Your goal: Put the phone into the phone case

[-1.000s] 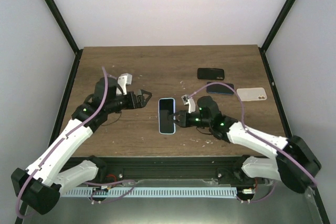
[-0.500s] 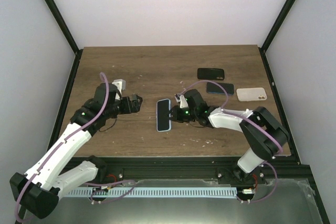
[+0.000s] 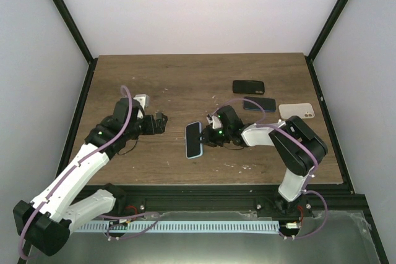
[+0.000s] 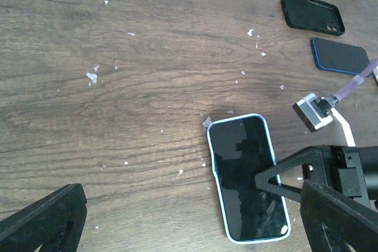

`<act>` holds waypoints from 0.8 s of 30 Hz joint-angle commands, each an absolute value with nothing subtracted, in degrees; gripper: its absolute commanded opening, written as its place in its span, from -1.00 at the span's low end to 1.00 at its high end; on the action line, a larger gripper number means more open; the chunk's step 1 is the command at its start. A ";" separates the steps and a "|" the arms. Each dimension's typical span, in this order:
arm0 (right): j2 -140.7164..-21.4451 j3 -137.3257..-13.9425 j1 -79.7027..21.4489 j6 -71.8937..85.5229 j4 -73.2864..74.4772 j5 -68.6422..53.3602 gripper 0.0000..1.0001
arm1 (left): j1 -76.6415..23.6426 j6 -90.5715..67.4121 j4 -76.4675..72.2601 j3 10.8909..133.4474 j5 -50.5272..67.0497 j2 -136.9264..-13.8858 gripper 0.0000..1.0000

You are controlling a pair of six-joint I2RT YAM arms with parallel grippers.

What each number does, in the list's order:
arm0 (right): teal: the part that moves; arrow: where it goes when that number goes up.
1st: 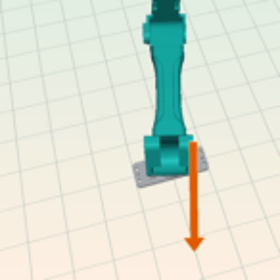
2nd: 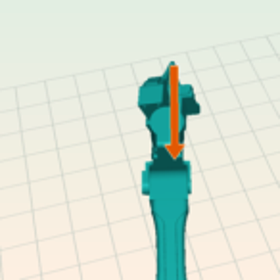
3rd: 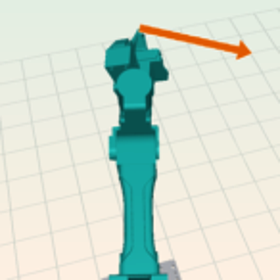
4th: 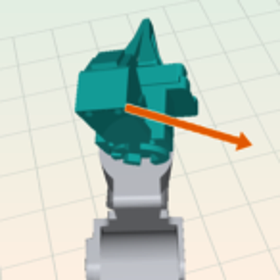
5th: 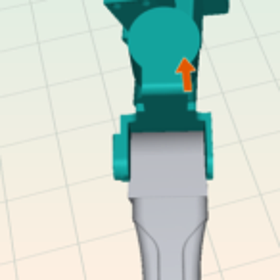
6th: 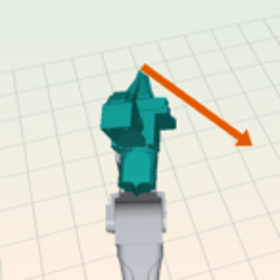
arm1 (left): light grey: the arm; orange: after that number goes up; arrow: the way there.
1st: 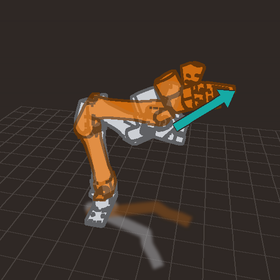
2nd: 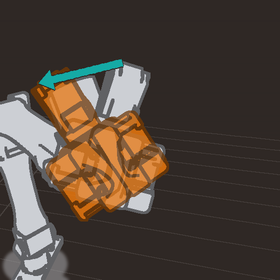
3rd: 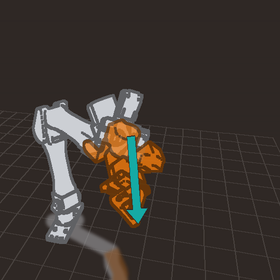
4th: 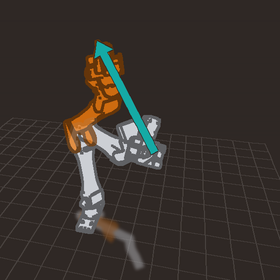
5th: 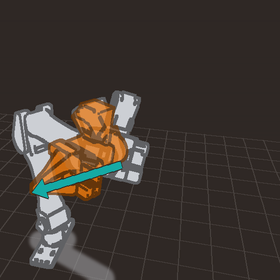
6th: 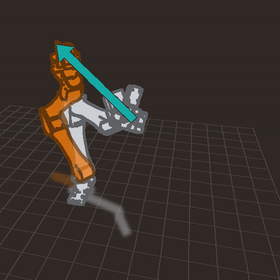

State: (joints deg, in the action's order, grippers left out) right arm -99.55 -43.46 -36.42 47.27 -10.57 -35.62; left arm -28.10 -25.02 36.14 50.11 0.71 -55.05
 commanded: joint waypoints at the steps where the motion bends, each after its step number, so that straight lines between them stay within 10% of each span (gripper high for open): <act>1: -100.72 -45.68 -35.51 47.04 -12.84 -35.27 -0.79 | -27.86 -23.56 37.67 51.59 0.30 -55.30 1.00; 15: -95.48 -47.28 -34.36 45.89 -0.63 -26.16 0.08 | -27.86 -20.85 40.43 53.06 -1.79 -53.52 1.00; 24: -89.15 -49.90 -24.42 40.63 12.59 -13.04 -0.01 | -27.82 -18.71 39.13 51.26 -1.85 -50.93 1.00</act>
